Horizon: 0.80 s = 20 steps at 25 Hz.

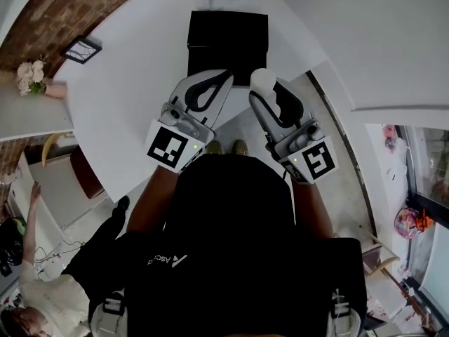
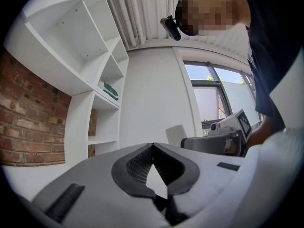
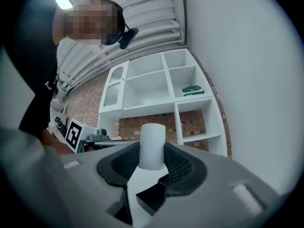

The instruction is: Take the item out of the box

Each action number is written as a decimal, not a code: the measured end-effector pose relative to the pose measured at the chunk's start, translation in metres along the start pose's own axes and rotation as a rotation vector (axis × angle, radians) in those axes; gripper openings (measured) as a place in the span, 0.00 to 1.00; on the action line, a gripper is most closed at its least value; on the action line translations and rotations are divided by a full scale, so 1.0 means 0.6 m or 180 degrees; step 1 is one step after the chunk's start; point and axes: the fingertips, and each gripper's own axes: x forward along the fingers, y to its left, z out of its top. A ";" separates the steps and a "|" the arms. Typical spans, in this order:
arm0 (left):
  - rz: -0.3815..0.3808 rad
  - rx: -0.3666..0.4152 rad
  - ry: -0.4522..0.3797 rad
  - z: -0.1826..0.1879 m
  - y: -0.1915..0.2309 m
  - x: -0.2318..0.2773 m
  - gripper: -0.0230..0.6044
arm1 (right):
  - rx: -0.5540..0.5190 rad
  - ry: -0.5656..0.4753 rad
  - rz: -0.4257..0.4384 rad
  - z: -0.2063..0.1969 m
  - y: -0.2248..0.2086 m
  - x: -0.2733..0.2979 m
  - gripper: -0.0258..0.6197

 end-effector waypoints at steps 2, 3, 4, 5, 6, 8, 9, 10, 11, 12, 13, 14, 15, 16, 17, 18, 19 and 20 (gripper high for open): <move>0.0000 0.0004 -0.0026 0.003 0.001 0.003 0.03 | -0.0030 -0.0020 0.0003 0.001 0.000 0.001 0.29; 0.0002 0.0006 -0.0029 0.003 0.001 0.004 0.03 | -0.0045 -0.0027 0.0004 0.001 -0.001 0.001 0.29; 0.0005 0.0008 -0.0029 0.003 0.001 0.005 0.03 | -0.0060 -0.0032 0.0006 0.002 -0.001 0.000 0.29; 0.0008 0.0011 -0.0027 0.003 0.000 0.006 0.03 | -0.0074 -0.0034 0.0008 0.002 -0.002 -0.002 0.29; 0.0010 0.0014 -0.0025 0.004 -0.001 0.007 0.03 | -0.0088 -0.0034 0.0013 0.003 -0.002 -0.003 0.29; 0.0018 0.0015 -0.0018 0.004 -0.002 0.009 0.03 | -0.0106 -0.0030 0.0028 0.002 -0.002 -0.006 0.29; 0.0024 0.0012 -0.0009 0.002 -0.002 0.010 0.03 | -0.0108 -0.0026 0.0035 0.002 -0.002 -0.007 0.29; 0.0029 0.0007 0.0007 0.000 -0.001 0.010 0.03 | -0.0108 -0.0024 0.0041 0.001 -0.002 -0.007 0.29; 0.0033 0.0002 0.0027 -0.003 -0.001 0.010 0.03 | -0.0107 -0.0024 0.0046 0.000 -0.002 -0.006 0.29; 0.0036 -0.0003 0.0043 -0.005 0.000 0.010 0.03 | -0.0105 -0.0026 0.0051 0.000 -0.003 -0.006 0.29; 0.0037 -0.0005 0.0044 -0.006 0.000 0.011 0.03 | -0.0101 -0.0027 0.0055 -0.001 -0.003 -0.005 0.29; 0.0040 -0.0005 0.0032 -0.005 0.000 0.012 0.03 | -0.0098 -0.0027 0.0058 -0.001 -0.004 -0.005 0.29; 0.0045 -0.0006 0.0026 -0.005 0.001 0.013 0.03 | -0.0095 -0.0026 0.0063 -0.001 -0.005 -0.005 0.29; 0.0051 -0.0009 0.0023 -0.005 0.001 0.014 0.03 | -0.0092 -0.0023 0.0067 -0.001 -0.006 -0.006 0.29; 0.0059 -0.0012 0.0009 -0.004 0.001 0.014 0.03 | -0.0090 -0.0019 0.0072 -0.001 -0.006 -0.006 0.29; 0.0067 -0.0015 -0.0009 -0.002 0.001 0.015 0.03 | -0.0090 -0.0015 0.0077 -0.001 -0.007 -0.006 0.29; 0.0073 -0.0018 -0.0014 -0.002 0.001 0.015 0.03 | -0.0091 -0.0012 0.0083 -0.001 -0.007 -0.006 0.29; 0.0078 -0.0021 -0.0003 -0.003 0.002 0.015 0.03 | -0.0092 -0.0010 0.0089 -0.001 -0.007 -0.005 0.29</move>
